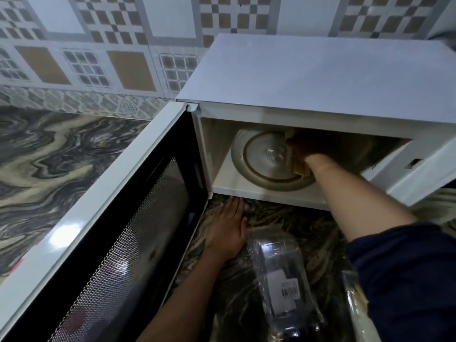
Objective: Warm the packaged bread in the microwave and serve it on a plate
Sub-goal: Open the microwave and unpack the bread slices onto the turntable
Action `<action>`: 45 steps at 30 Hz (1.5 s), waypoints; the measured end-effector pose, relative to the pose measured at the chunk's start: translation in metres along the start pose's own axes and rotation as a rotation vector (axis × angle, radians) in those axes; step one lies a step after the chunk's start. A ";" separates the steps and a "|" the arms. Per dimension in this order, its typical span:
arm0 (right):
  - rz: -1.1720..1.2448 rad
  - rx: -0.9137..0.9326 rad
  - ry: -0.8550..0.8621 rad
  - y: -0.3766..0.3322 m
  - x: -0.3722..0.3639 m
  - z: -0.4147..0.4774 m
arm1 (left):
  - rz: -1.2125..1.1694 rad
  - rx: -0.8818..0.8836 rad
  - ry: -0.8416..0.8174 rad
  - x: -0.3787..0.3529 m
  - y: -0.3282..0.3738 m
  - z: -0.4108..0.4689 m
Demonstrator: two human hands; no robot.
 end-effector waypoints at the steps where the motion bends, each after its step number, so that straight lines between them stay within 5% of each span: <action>1: -0.005 0.003 -0.009 0.000 -0.001 0.001 | -0.004 0.001 -0.002 0.000 0.000 0.000; 7: 0.010 -0.086 0.042 0.011 0.003 -0.005 | -0.002 0.006 0.004 0.001 0.004 0.000; 13: -0.181 0.025 0.041 0.011 -0.012 -0.012 | 0.017 0.025 -0.007 0.001 0.007 -0.009; 22: 0.131 0.185 0.144 0.036 -0.027 -0.020 | 0.005 0.032 0.036 0.004 0.019 -0.035; 29: -0.397 0.286 0.208 0.036 -0.035 -0.020 | -0.010 0.057 0.039 0.002 0.023 -0.050; 32: -0.195 0.292 0.146 0.042 -0.031 -0.036 | 0.009 0.119 -0.013 0.008 0.031 -0.056; 35: 0.132 0.060 0.062 0.053 -0.019 -0.062 | 0.015 0.121 0.001 0.009 0.038 -0.065; 45: 0.198 0.048 0.058 0.114 0.033 -0.153 | 0.119 0.160 0.009 -0.005 0.077 -0.126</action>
Point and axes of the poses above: each hand's wrist, its own z-axis towards the middle knuckle, its own x-axis out of the back of the hand, y = z × x, the point moved 1 cm from there along z, towards the middle knuckle, and after that the axes turned 14 degrees about -x, right-handed, at the moved point
